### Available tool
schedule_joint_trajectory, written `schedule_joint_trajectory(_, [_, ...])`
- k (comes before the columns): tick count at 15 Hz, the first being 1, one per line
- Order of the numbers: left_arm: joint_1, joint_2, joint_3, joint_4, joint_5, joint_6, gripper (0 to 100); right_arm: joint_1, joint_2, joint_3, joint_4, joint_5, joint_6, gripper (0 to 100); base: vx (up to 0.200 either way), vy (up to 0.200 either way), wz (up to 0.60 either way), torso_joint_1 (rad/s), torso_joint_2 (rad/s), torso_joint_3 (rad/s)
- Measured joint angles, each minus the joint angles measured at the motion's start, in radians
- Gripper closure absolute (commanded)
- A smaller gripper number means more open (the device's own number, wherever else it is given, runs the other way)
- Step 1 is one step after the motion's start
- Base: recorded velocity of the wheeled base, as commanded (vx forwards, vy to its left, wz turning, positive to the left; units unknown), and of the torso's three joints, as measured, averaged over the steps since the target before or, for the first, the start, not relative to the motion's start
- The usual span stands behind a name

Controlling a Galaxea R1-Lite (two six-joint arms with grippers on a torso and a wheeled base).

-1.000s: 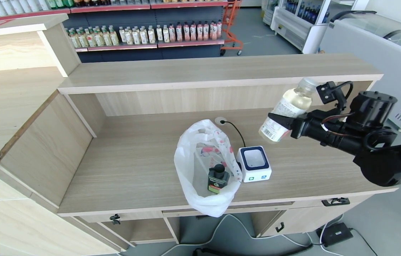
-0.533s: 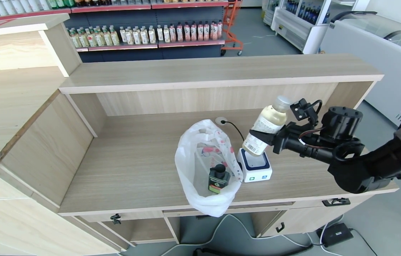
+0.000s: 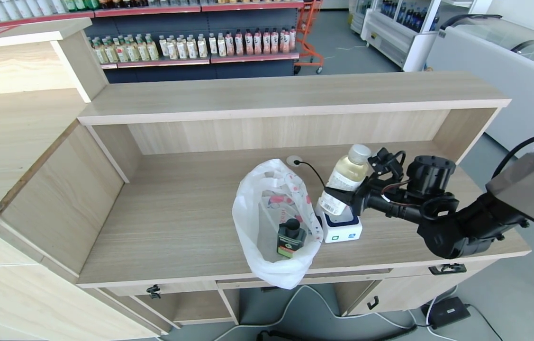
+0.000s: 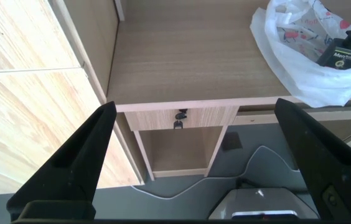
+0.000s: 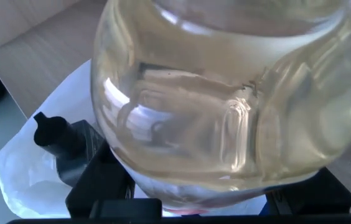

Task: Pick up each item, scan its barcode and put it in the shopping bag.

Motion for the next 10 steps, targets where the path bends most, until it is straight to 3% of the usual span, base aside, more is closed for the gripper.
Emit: schedule_joint_trajectory(10, [0.0,0.0,0.0,0.0,0.001,0.0,0,0.046,0.091,-0.229,0.05,0.068,0.011,100,0.0,0.0,0.0,0.0,0.0,0.0])
